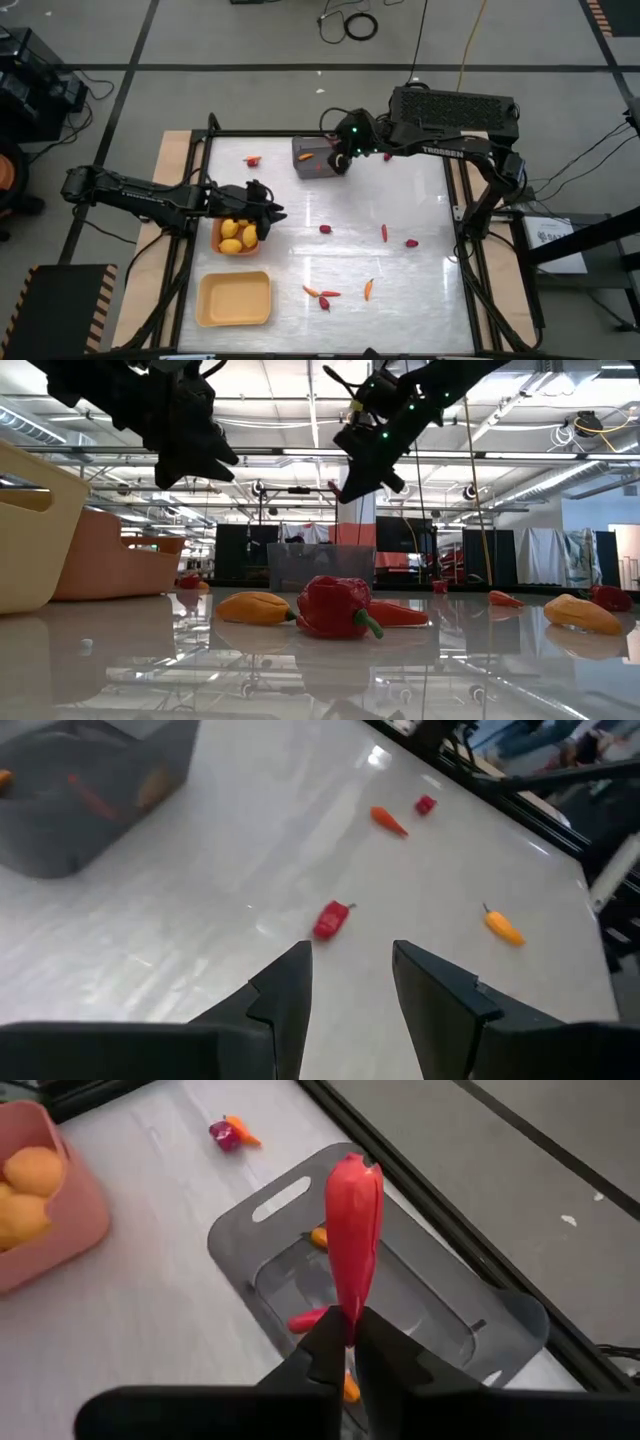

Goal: Sort produce into baskets
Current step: Put the red bell pepper into the black bin

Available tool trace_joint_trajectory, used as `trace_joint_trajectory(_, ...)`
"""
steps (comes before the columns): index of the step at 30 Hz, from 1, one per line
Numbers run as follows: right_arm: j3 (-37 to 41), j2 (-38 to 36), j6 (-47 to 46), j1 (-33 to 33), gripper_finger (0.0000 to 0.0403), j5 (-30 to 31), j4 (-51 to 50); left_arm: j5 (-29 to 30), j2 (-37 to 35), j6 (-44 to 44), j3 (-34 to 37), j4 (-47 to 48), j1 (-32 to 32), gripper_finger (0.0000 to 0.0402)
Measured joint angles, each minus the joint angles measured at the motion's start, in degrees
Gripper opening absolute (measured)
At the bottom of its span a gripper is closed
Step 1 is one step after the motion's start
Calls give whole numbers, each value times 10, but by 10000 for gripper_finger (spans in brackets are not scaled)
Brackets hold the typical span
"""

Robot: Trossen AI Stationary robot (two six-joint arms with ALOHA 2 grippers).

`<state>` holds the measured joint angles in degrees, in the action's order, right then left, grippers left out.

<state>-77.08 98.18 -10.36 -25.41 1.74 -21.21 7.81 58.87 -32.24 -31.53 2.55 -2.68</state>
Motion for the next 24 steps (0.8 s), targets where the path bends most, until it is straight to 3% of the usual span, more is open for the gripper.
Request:
trace_joint_trajectory(9,0,42,-30,-5,39,16,36,-8,0,1,0,2,-25,148)
trace_joint_trajectory(17,0,40,-68,-10,112,32,30,-8,0,13,0,11,-51,148)
trace_joint_trajectory(24,0,14,-109,-5,157,-66,11,-7,0,16,0,13,-56,148)
